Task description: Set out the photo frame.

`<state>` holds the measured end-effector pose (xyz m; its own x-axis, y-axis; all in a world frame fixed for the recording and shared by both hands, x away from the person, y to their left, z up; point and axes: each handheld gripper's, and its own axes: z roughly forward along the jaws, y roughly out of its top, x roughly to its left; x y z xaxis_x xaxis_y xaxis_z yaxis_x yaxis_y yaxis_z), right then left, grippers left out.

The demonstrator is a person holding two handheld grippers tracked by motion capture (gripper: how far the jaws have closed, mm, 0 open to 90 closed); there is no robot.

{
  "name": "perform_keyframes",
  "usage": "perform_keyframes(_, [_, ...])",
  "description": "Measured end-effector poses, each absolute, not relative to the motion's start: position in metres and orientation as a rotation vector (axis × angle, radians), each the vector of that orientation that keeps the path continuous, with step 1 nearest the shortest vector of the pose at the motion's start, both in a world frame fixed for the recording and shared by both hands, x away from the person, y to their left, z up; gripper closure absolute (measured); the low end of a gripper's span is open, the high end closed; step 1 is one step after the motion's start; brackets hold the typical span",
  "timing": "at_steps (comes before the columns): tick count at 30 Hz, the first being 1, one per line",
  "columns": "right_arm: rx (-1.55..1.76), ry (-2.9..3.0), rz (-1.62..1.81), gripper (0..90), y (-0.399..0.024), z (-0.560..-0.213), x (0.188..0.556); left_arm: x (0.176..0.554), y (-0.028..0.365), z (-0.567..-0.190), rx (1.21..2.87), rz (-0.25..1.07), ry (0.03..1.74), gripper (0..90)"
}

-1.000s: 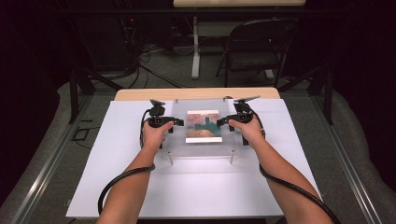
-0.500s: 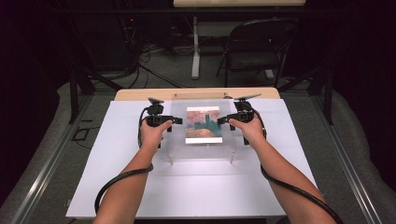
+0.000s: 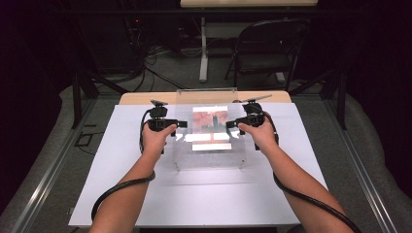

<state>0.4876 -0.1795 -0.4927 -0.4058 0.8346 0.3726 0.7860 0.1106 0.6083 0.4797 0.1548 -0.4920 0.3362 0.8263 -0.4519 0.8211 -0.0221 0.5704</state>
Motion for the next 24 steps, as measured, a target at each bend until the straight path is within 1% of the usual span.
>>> perform_keyframes(24, [1.589,2.279,1.188,33.0,-0.180,-0.477,0.470,0.463,0.158,-0.476,1.812,0.045,1.414,47.6])
